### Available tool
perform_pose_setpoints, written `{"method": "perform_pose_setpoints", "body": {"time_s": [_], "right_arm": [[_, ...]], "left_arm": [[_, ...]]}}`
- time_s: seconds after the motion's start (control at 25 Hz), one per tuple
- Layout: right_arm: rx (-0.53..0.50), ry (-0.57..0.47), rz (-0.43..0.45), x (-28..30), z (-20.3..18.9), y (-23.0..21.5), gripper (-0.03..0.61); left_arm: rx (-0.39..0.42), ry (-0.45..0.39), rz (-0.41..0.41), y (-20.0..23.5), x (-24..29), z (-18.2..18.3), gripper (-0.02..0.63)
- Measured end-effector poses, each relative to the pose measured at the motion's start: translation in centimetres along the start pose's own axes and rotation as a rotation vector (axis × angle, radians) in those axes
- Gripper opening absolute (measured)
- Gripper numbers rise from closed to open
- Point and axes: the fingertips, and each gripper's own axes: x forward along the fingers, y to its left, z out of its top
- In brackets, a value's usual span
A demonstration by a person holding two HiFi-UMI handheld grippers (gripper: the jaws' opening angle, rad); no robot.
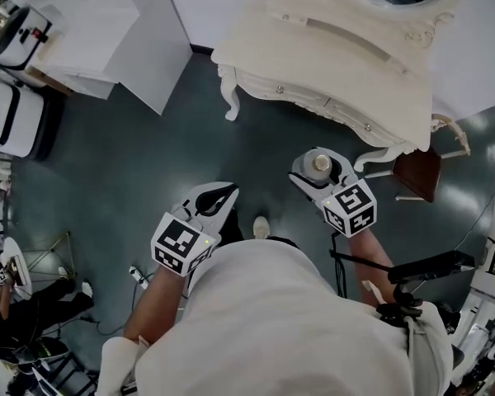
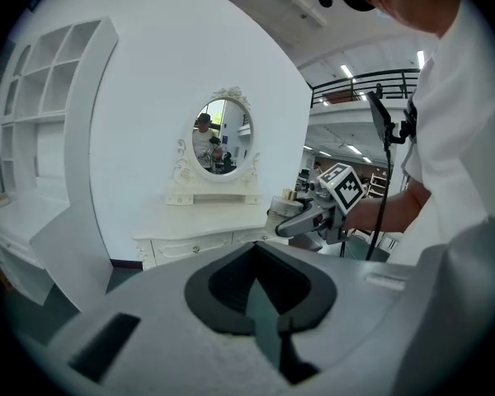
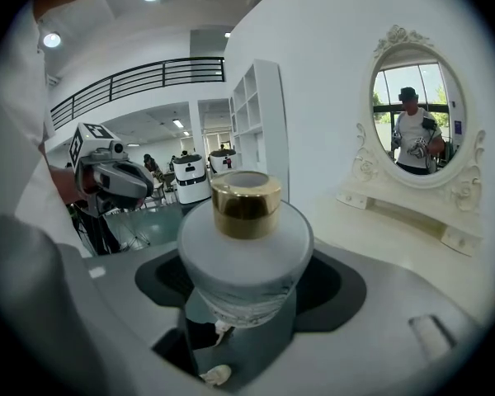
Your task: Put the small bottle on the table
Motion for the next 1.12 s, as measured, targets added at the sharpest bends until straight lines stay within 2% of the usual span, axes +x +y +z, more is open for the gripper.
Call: {"method": "perform_pose_setpoints", "body": {"time_s": [0.28, 0.52, 0.68, 0.96, 1.12], "right_arm": [[0.039, 0.016, -0.095, 5.6, 3.1, -5.6, 0.334], [0.072, 0.012, -0.193, 11.2, 8.5, -11.0, 0.334], [0.104, 0.01, -0.247, 15.4, 11.2, -14.8, 0.334], [0.115, 0.006, -0.308, 20.9, 14.8, -20.4, 0.334], [0.09, 0.014, -0.306, 23.1, 16.5, -25.0, 0.334]], "left_arm": [[0.016, -0.019, -0.081, 8.9, 4.4, 3.0, 0.003], [0.111, -0.001, -0.176, 17.4, 7.1, 8.0, 0.003], [0.13, 0.003, -0.212, 23.2, 8.6, 10.2, 0.003], [0.12, 0.019, -0.256, 29.6, 10.6, 11.7, 0.003], [0.107, 0.015, -0.236, 31.5, 12.4, 13.2, 0.003]]}}
